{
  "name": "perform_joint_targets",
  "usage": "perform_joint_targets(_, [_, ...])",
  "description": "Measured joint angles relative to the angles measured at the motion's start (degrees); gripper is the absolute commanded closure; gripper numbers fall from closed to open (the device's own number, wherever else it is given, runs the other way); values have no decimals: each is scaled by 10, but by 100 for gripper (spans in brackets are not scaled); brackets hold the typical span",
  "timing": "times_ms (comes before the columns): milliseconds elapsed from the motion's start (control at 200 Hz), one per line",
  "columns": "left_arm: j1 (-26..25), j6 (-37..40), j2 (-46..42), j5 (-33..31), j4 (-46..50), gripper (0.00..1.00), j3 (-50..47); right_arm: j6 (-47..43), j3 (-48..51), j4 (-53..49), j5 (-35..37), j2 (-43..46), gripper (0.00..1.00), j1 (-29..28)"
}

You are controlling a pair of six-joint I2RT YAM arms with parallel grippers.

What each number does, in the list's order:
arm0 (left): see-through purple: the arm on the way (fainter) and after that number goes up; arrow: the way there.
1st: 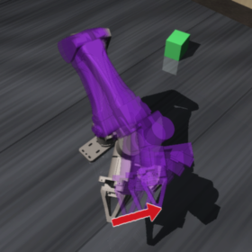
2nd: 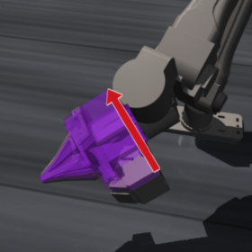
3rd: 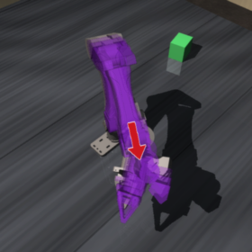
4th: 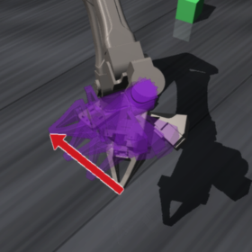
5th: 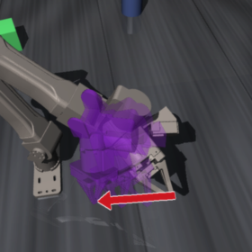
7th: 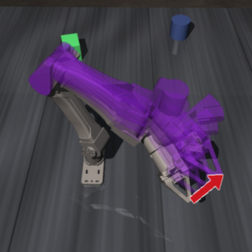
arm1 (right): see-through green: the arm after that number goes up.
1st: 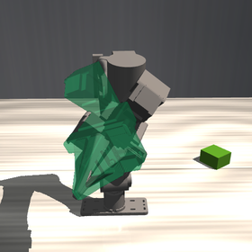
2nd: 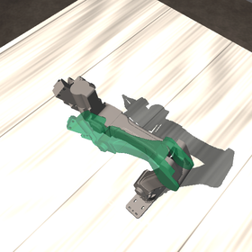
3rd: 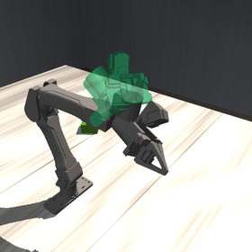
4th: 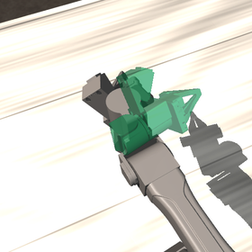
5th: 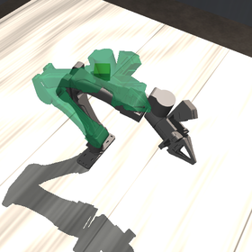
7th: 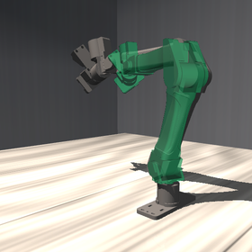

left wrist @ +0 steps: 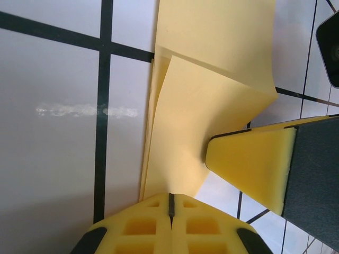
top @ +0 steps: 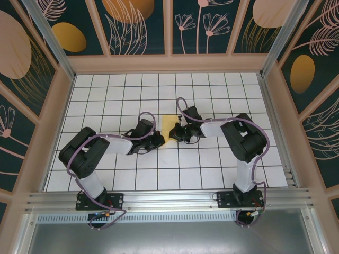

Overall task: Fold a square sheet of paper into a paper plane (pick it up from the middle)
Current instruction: Third fold the triangle at the center of the table.

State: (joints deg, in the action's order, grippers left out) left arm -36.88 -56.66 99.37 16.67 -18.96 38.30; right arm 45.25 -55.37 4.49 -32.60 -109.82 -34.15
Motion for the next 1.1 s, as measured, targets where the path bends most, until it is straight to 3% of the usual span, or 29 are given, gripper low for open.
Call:
perform_joint_targets(475, [0,0,0,0,5,97,3,-15,0,-3,-12,0,100,-1])
perform_joint_targets(766, [0,1,-16,12,10,85,7,-17,-8,-22,-2,-1,100,-1])
perform_joint_targets(1101, [0,-16,-22,51,-31,89,2,-17,-12,-27,-2,-3,100,-1])
